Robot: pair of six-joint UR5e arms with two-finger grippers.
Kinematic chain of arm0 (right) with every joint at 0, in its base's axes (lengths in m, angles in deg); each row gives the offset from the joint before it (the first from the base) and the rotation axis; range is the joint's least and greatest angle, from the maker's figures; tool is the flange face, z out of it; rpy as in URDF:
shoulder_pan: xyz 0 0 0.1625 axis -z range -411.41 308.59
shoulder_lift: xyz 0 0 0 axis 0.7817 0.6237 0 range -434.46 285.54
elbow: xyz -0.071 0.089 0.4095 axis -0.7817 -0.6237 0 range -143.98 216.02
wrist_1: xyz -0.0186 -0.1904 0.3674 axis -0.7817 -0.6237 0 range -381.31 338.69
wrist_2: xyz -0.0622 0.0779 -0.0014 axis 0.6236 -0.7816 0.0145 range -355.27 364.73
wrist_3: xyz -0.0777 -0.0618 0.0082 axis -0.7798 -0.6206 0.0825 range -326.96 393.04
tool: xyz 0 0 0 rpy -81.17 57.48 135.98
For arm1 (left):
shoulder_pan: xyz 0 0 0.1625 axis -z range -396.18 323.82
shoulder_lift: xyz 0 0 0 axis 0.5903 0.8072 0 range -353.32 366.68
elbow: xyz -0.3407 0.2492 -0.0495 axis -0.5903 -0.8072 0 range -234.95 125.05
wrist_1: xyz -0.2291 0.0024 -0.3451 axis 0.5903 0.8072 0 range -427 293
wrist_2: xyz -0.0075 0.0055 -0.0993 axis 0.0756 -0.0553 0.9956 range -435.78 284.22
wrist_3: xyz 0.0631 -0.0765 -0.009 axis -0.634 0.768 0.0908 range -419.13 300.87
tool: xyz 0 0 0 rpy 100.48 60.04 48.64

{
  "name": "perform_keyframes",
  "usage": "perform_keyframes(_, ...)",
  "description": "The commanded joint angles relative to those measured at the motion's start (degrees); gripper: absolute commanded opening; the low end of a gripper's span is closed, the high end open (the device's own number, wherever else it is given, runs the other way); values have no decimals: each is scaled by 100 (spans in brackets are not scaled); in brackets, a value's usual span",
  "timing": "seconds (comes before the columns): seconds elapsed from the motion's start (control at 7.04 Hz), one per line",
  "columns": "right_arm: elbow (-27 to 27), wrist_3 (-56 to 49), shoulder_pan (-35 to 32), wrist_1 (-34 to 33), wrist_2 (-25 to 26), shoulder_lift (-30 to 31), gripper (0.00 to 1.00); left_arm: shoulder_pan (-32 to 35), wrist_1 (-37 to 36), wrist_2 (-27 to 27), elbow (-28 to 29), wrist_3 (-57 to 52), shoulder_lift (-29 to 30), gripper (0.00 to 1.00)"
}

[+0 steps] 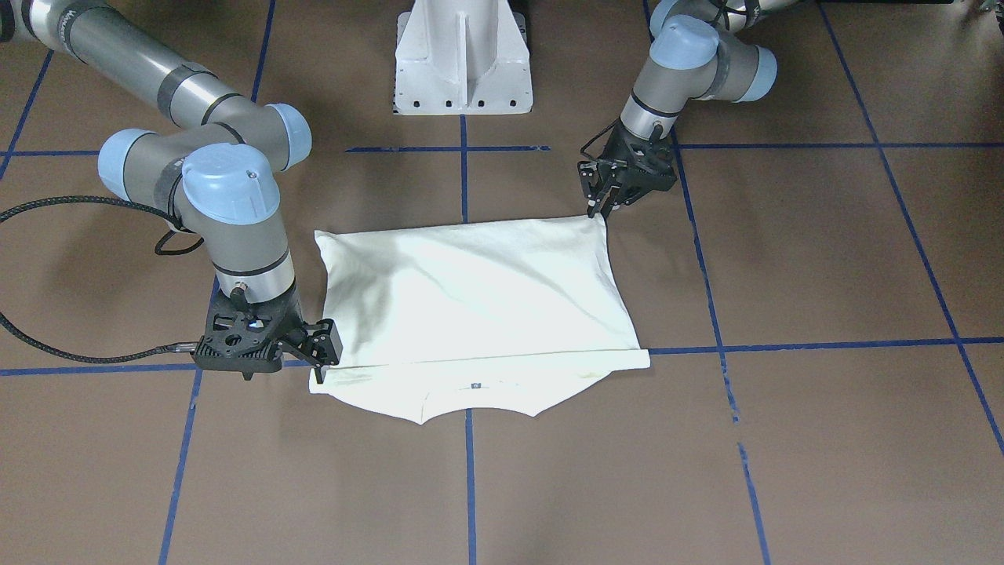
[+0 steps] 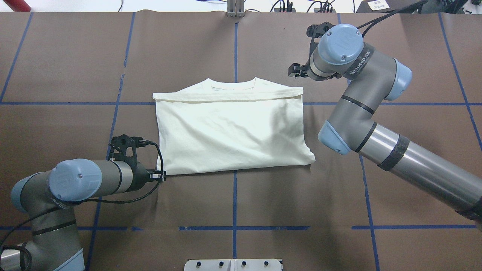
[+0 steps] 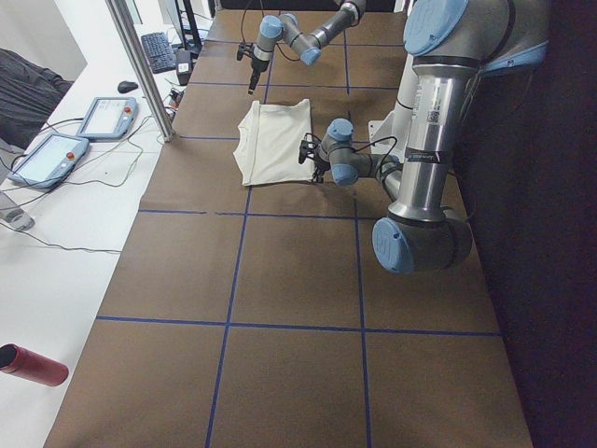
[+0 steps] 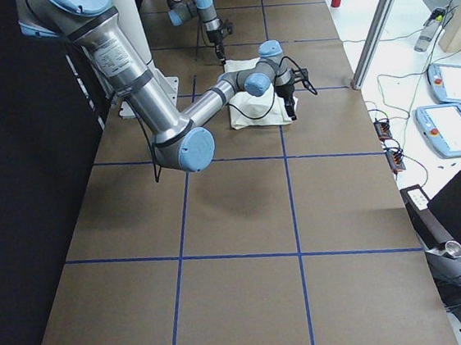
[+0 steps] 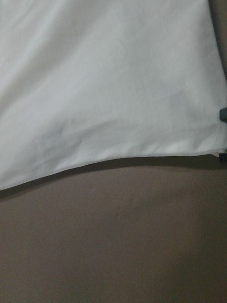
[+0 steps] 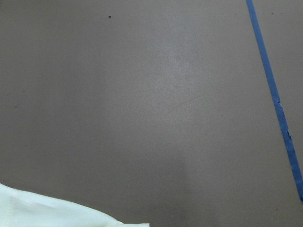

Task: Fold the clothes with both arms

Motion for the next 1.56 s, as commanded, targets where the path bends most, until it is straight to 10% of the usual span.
perform_keyframes(0.0,0,9,4,0,10,0,100,-5,0,-17,-17,-9,-46,0)
perform_keyframes(0.57,52,70,4,0,10,9,100,1019,-44,-26,78,-1646,-212,0)
perform_keyframes(0.85,96,70,4,0,10,9,100,1767,8,-9,919,-2343,66,0)
perform_keyframes(1.42,193,97,4,0,19,18,100,2771,35,-17,3808,-2830,2400,0)
